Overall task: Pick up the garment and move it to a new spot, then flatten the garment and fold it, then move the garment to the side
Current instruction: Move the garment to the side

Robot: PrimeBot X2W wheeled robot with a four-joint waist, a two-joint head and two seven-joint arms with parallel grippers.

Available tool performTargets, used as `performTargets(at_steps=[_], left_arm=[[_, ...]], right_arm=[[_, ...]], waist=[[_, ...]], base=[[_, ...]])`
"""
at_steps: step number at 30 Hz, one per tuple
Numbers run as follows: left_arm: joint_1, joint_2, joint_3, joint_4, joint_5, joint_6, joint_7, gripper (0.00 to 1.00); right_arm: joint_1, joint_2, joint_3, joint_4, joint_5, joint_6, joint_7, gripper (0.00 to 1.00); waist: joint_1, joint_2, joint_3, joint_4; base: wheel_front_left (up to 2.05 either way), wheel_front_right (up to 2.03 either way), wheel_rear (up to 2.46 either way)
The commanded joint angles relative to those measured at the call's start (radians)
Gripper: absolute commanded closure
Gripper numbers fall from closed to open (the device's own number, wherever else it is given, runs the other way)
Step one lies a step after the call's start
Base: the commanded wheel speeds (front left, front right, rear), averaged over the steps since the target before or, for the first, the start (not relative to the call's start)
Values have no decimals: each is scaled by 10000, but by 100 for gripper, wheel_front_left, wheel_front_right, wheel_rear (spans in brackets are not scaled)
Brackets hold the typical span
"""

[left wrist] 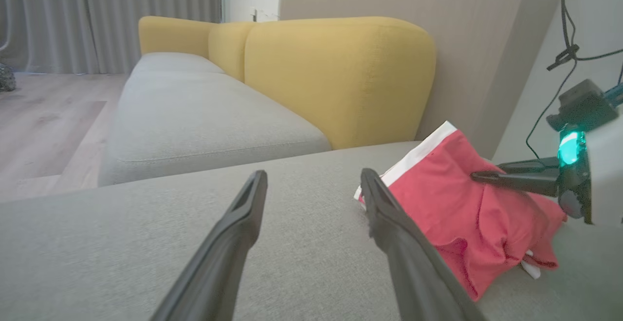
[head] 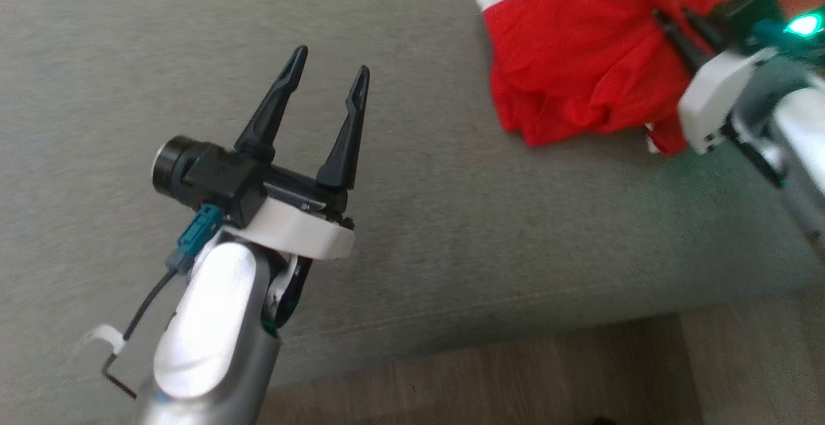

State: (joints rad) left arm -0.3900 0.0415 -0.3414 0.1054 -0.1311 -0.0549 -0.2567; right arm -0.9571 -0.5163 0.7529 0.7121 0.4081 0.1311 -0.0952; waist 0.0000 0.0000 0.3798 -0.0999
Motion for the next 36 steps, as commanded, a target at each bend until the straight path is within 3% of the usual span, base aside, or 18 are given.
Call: performTargets(at_steps=[1,11,16,22,23,24,36], left_arm=[[-338,87,359,-221,160,-103,-51,0],[-778,88,685,-81,623,-447,-51,0],[-990,127,793,-122,729,-533,-51,0],[-1237,213,887,-180,827,-616,-51,0],[-1259,218,895,-175,834,-626,-51,0],[-1276,221,902,-163,838,-635,-51,0],[-663,114,1061,-79,456,-502,-51,0]], right_arm=[[-163,-373,-105,-370,157,-4,30,100],[-408,-1910,-237,-634,-249,-4,228,100],[-510,-2280,-260,-535,-618,-4,257,100],[-597,-2253,-796,-132,-1073,-4,102,100],[-614,-2197,-968,-49,-1170,-4,28,71],[-620,-2089,-1207,43,-1203,-4,-54,0],[-113,-489,-3391,-220,-1955,-4,-736,0]], waist=[[0,0,560,-640],[0,0,1158,-1236],[0,0,1467,-1307],[0,0,1837,-1333],[0,0,1859,-1332],[0,0,1862,-1330],[0,0,449,-744]], base=[[0,0,0],[0,0,0],[0,0,0],[0,0,0],[0,0,0],[0,0,0],[0,0,0]])
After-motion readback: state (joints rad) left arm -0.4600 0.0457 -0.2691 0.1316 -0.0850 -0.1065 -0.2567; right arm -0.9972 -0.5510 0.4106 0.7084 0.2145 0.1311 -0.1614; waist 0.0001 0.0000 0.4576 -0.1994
